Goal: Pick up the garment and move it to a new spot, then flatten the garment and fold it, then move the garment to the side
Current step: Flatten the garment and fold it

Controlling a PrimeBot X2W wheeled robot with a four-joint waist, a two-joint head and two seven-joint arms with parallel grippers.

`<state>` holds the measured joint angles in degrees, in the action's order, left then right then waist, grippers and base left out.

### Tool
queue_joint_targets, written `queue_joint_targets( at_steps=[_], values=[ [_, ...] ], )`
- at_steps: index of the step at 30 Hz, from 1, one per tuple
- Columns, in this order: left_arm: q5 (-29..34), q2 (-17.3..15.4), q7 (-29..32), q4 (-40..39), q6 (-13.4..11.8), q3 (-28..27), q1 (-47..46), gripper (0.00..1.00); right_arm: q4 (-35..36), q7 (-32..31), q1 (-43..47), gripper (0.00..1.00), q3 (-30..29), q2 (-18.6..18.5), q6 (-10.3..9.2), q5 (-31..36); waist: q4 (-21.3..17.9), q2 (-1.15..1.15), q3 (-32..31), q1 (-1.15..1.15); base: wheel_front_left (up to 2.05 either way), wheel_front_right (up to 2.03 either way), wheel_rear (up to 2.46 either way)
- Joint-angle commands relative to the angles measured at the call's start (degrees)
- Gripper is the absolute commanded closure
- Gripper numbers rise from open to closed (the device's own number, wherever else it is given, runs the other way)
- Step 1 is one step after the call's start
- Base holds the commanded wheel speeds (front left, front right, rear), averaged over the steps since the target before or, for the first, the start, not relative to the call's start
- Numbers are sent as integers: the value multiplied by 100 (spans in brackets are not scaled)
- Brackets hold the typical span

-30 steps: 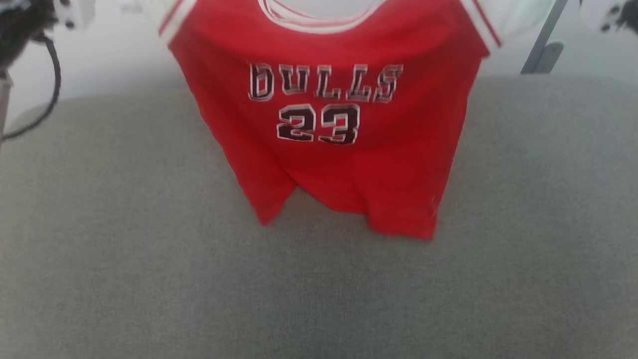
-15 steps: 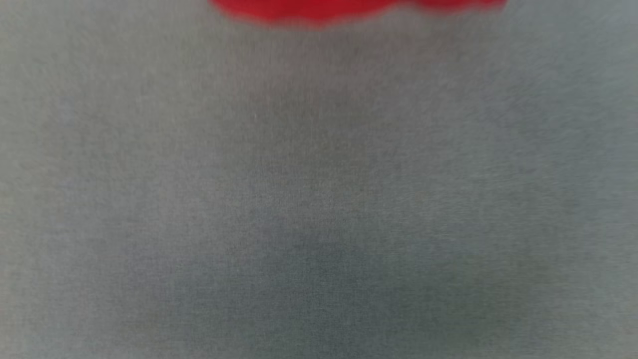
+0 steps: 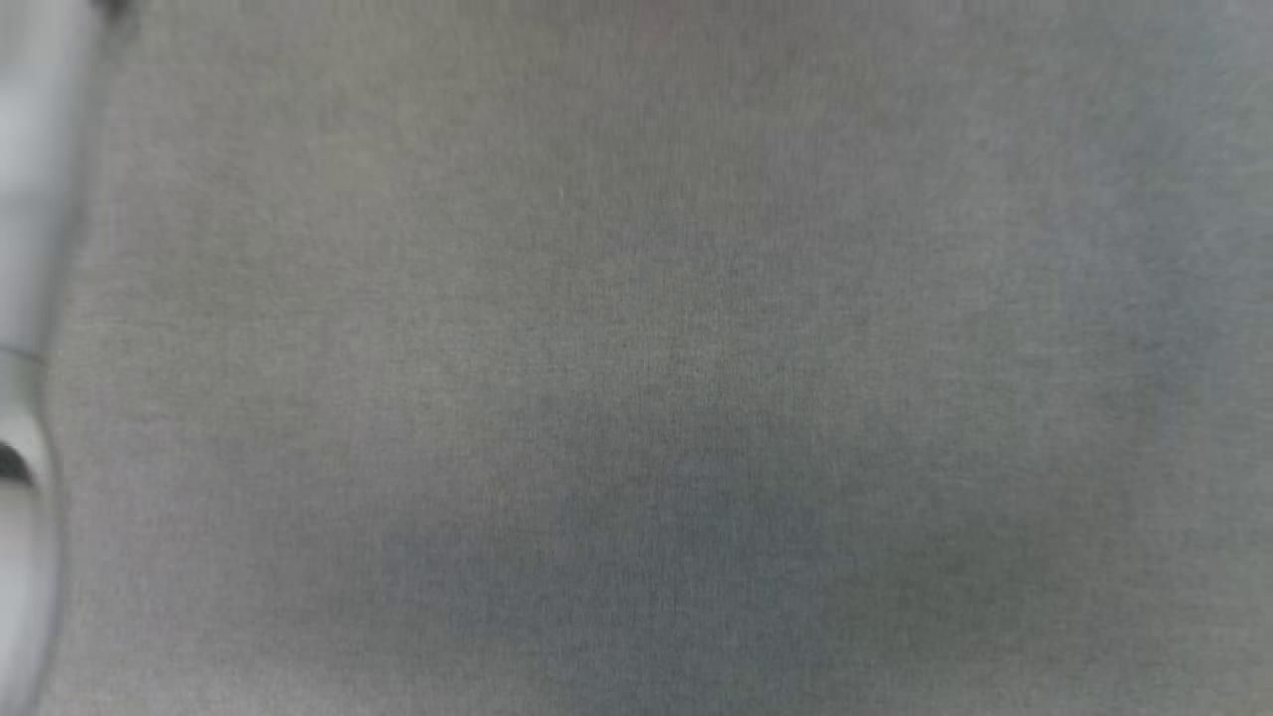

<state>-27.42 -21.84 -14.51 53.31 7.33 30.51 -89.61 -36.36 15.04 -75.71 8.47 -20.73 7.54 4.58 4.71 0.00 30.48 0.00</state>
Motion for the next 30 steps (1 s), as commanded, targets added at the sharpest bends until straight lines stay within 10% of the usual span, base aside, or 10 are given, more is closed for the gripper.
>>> queue_joint_targets(
  at_steps=[1, 16, 30],
  values=[
    [-146, 17, 111, -63, 13, 273, 361, 100, -17, 16, 321, 100, 106, -64, -11, -170, 5, 0, -296, 0, 0, 0, 0],
    [-2317, -1505, 1570, -2275, -115, 1505, 4272, 100, 861, -770, 3683, 100, 2442, -1488, -10, -3114, -25, 0, -1958, 0, 0, 0, 0],
    [-3100, -3117, 1643, -5064, -1750, 1406, 7416, 100, 2611, -1791, 5957, 100, 2779, -2753, -10, -4168, -115, 0, -2216, 0, 0, 0, 0]
  ],
)
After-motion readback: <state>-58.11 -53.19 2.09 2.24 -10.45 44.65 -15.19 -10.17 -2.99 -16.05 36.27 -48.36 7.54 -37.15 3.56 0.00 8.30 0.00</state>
